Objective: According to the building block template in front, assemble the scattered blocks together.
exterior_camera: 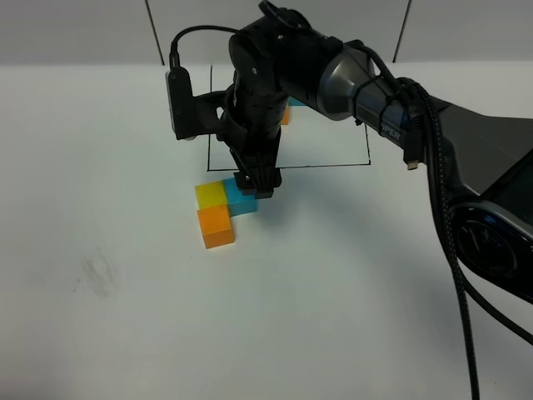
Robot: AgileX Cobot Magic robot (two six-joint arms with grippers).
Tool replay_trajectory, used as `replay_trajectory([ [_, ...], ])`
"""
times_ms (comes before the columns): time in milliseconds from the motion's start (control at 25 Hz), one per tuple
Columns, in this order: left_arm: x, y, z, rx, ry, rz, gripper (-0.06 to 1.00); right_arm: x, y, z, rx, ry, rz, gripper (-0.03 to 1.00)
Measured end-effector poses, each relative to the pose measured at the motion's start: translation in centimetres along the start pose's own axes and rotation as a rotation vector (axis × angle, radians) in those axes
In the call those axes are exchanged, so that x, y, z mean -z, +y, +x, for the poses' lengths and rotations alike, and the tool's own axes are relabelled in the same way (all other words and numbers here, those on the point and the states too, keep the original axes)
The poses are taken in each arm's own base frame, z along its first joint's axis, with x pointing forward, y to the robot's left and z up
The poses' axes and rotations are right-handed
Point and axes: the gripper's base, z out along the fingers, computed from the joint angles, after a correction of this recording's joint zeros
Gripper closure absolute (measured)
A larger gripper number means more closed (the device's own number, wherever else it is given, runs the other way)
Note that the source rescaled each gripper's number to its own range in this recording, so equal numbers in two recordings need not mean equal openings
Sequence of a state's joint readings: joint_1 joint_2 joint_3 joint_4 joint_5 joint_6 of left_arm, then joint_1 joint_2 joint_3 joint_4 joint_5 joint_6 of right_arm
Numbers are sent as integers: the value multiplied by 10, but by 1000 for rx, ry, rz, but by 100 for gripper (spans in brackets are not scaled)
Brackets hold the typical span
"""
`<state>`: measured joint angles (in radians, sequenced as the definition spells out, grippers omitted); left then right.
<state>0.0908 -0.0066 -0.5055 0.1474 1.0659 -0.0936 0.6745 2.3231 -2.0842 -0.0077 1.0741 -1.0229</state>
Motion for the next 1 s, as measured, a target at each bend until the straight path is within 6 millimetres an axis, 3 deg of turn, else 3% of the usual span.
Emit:
replay_trajectory([
  [120, 0, 0, 0, 0, 0, 0, 94, 15, 1, -2, -4, 6, 5, 30],
  [280, 0, 0, 0, 0, 0, 0, 94, 18, 5, 1, -18, 38, -40, 77],
  [360, 0, 0, 0, 0, 0, 0, 94, 18, 6, 2, -34, 48, -52, 90],
  [640, 0, 0, 0, 0, 0, 0, 94, 19, 2, 14, -141, 64, -75, 96],
  [840, 0, 0, 0, 0, 0, 0, 94, 27, -12, 45, -271, 84, -62, 96],
  [1000, 0, 0, 0, 0, 0, 0, 94, 45, -13, 75, -359, 105, -62, 96],
])
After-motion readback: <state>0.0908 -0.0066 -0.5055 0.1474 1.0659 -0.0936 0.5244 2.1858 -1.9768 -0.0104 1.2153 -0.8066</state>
